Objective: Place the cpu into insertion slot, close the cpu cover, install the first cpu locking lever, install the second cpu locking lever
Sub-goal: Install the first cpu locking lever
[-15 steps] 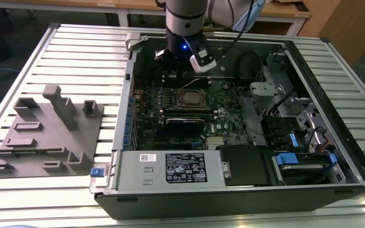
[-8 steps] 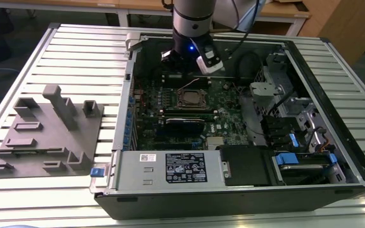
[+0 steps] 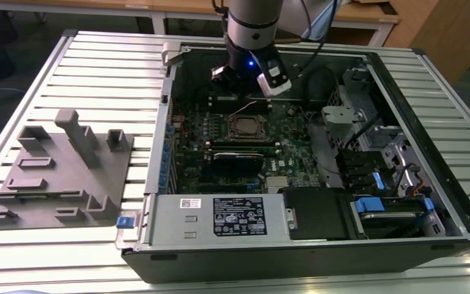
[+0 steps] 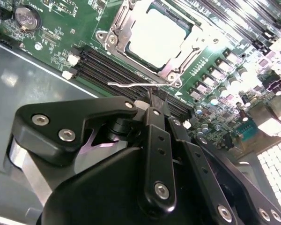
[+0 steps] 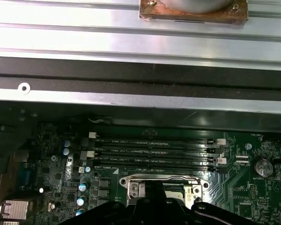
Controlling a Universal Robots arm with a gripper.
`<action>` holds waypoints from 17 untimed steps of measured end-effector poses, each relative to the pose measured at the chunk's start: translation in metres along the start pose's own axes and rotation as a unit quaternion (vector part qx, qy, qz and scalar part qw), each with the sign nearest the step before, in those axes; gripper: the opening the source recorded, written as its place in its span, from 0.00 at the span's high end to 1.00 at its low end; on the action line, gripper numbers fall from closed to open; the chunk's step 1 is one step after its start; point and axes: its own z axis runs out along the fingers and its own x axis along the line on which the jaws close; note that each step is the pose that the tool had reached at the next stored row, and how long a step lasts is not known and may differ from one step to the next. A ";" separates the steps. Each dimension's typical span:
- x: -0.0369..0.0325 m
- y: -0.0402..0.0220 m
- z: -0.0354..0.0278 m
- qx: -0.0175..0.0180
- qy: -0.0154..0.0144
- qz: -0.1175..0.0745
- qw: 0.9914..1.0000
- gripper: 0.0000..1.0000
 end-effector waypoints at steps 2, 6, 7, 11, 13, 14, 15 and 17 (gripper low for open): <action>0.0000 0.0006 0.0007 0.001 0.000 0.000 1.000 0.89; 0.0000 0.0019 0.0053 0.002 0.001 0.000 1.000 0.89; 0.0000 0.0022 0.0070 0.002 0.002 0.001 1.000 0.89; -0.0008 0.0031 0.0118 0.003 0.006 0.002 1.000 0.89; -0.0023 0.0030 0.0120 0.003 0.007 0.002 1.000 0.89; -0.0023 0.0030 0.0120 0.003 0.007 0.003 1.000 0.89; -0.0023 0.0030 0.0120 0.002 0.007 0.003 1.000 0.89; -0.0024 0.0029 0.0120 -0.011 0.007 0.003 1.000 0.89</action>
